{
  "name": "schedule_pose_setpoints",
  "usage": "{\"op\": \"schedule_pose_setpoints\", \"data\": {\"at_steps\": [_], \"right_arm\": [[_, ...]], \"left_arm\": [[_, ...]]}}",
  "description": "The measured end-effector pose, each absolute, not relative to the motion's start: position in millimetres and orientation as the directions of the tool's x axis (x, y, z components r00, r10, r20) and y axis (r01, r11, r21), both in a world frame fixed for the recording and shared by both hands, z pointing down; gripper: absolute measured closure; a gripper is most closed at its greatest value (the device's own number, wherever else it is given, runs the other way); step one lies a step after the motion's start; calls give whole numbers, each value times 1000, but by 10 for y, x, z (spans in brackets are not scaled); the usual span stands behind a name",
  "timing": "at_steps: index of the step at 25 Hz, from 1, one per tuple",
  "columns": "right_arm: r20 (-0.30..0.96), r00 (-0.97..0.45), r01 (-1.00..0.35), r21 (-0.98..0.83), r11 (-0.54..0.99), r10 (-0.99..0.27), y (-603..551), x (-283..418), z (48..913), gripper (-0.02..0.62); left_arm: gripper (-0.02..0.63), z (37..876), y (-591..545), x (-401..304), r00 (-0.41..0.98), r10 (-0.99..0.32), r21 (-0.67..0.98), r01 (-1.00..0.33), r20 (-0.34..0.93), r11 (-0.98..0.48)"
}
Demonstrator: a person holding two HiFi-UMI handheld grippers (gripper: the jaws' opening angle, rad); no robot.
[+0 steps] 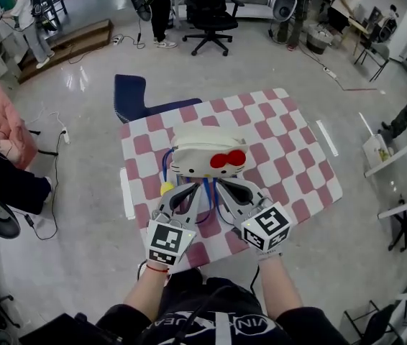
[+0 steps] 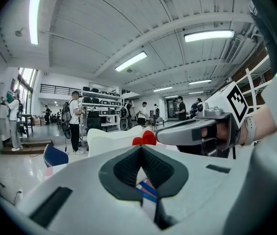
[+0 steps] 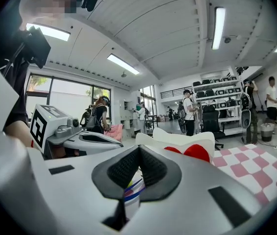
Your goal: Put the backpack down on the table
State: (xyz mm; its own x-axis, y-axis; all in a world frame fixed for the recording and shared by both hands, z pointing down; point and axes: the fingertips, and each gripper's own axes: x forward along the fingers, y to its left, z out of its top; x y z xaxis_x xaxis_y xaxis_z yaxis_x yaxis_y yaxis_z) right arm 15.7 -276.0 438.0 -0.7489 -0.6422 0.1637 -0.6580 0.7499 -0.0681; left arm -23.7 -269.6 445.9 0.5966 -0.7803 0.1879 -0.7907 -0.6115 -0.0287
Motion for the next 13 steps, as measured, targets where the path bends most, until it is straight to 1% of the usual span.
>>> {"op": "schedule_pose_setpoints", "data": {"at_steps": [13], "right_arm": [[178, -783, -615, -81, 784, -596, -2458, 257, 4346, 595]], "left_arm": [[601, 4472, -2381, -205, 544, -814, 3, -832, 205, -555]]}}
